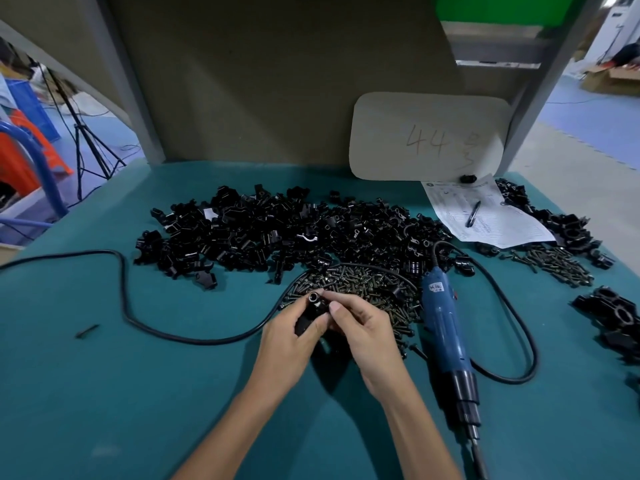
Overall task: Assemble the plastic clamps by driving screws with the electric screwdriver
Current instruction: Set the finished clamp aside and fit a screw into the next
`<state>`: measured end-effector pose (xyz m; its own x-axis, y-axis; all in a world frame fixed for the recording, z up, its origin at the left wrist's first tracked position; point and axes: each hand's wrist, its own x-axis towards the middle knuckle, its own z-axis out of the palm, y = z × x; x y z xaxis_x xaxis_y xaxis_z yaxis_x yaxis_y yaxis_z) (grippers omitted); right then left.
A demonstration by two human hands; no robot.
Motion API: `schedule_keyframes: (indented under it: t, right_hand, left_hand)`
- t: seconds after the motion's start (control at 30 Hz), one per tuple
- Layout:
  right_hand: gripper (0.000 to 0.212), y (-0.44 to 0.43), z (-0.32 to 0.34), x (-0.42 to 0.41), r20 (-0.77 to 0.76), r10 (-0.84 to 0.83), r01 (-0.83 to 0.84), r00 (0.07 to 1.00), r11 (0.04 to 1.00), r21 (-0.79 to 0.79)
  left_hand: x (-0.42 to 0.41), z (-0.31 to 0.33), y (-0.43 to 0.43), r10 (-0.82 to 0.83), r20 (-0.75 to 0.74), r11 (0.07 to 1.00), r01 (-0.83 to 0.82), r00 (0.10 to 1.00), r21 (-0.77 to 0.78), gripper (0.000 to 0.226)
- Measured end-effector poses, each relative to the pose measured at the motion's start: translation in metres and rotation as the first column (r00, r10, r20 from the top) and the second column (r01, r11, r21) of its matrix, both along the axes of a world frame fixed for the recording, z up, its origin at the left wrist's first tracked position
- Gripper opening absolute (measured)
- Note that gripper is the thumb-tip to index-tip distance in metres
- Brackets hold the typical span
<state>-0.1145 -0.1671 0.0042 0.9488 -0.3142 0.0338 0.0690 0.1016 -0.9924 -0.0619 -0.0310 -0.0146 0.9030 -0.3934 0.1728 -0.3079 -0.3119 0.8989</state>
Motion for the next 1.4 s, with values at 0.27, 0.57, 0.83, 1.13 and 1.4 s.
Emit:
schedule_keyframes:
  t: [0.27, 0.57, 0.83, 1.13, 1.4]
  right_hand:
    - [0.018, 0.005, -0.001, 0.002, -0.045, -0.083, 0.087, 0.996, 0.991, 0.099]
    - [0.024, 0.001, -0.004, 0.001, -0.044, -0.015, 0.021, 0.999, 0.99, 0.141]
    - [0.023, -0.004, -0.008, 0.001, -0.069, 0.008, 0.003, 0.998, 0.987, 0.162]
    - [0.019, -0.005, -0.006, -0.002, -0.048, 0.028, -0.019, 0.998, 0.984, 0.179]
    - [0.018, -0.005, -0.005, 0.0, -0.049, 0.034, -0.025, 0.998, 0.985, 0.169]
  left_hand:
    - [-0.001, -0.006, -0.001, 0.024, 0.032, 0.999, -0.026, 0.999, 0.044, 0.043]
    - [-0.001, -0.005, 0.001, 0.031, 0.049, 0.999, -0.031, 0.998, -0.02, 0.046]
    - [-0.001, -0.006, -0.001, 0.002, 0.044, 1.0, -0.001, 0.999, -0.024, 0.039]
    - [-0.001, -0.003, -0.001, -0.035, 0.031, 0.999, 0.035, 0.999, -0.008, 0.038]
    - [0.0, -0.004, 0.001, -0.066, 0.01, 0.998, 0.066, 0.998, -0.022, 0.046]
